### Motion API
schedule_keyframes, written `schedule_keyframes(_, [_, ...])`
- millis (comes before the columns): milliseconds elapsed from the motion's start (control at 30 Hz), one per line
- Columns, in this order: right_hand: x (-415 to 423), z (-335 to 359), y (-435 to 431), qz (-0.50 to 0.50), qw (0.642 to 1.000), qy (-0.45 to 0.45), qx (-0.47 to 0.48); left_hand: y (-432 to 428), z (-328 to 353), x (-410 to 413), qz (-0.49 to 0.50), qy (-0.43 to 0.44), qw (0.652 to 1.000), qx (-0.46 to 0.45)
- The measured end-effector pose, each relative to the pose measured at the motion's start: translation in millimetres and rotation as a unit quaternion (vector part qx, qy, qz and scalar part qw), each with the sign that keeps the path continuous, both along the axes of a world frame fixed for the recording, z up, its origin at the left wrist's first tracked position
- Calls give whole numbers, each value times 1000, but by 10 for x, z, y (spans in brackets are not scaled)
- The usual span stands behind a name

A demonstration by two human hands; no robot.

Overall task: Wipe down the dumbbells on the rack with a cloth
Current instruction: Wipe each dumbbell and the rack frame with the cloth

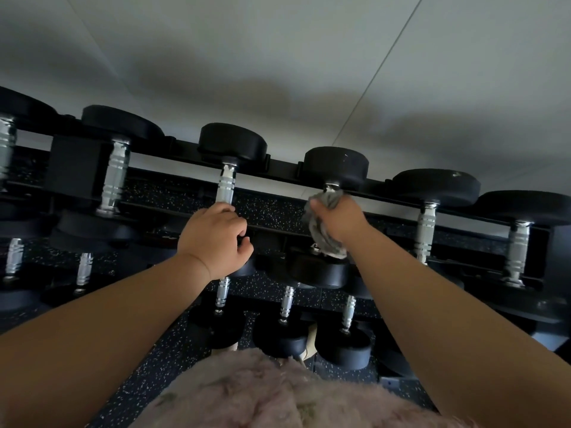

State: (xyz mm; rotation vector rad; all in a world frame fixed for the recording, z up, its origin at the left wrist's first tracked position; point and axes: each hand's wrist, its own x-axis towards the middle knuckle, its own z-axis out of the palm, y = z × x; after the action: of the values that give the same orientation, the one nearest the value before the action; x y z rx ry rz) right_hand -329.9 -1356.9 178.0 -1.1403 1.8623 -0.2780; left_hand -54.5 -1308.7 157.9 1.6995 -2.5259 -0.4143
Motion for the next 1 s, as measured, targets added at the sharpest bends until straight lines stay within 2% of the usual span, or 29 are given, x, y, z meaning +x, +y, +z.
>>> schedule_keyframes(67, [66, -77, -142, -91, 995, 12, -40, 0, 7, 0, 1, 2, 1000, 3])
schedule_keyframes(133, [115, -139, -133, -141, 989, -16, -33, -3, 23, -2, 0, 4, 1000, 4])
schedule_keyframes(200, [123, -154, 23, -101, 994, -33, 16, 5, 40, -12, 0, 6, 1000, 1])
schedule_keyframes(267, [40, -195, 222, -14, 996, 0, 83, 9, 53, -18, 1, 3, 1000, -1])
schedule_keyframes(333, [-44, -234, 320, 60, 992, 44, 104, 9, 52, -17, 2, 1, 1000, 1])
schedule_keyframes(400, [-64, -186, 262, 88, 989, 70, 97, 13, 53, -15, 3, 2, 1000, 3])
schedule_keyframes(500, [-9, -64, 12, 67, 988, 127, 55, 14, 57, -17, 4, 8, 1000, -2])
schedule_keyframes(600, [38, -22, -164, -82, 995, 62, -11, 17, 52, -16, 5, 7, 1000, -1])
schedule_keyframes(667, [77, -99, -82, -76, 995, 60, -10, 10, 42, -11, 6, 5, 1000, -3])
schedule_keyframes(733, [86, -98, 51, -21, 997, 72, -20, 13, 24, -8, 6, 2, 1000, -5])
schedule_keyframes(900, [-62, 115, 201, 77, 986, 86, 120, 4, 15, -5, 1, 13, 1000, -11])
schedule_keyframes(933, [-95, 166, 240, 44, 989, 77, 121, 10, 24, -10, 4, 15, 1000, -18])
schedule_keyframes(1000, [-183, 263, 333, 17, 995, 88, 42, 20, 52, -18, 22, 16, 999, -26])
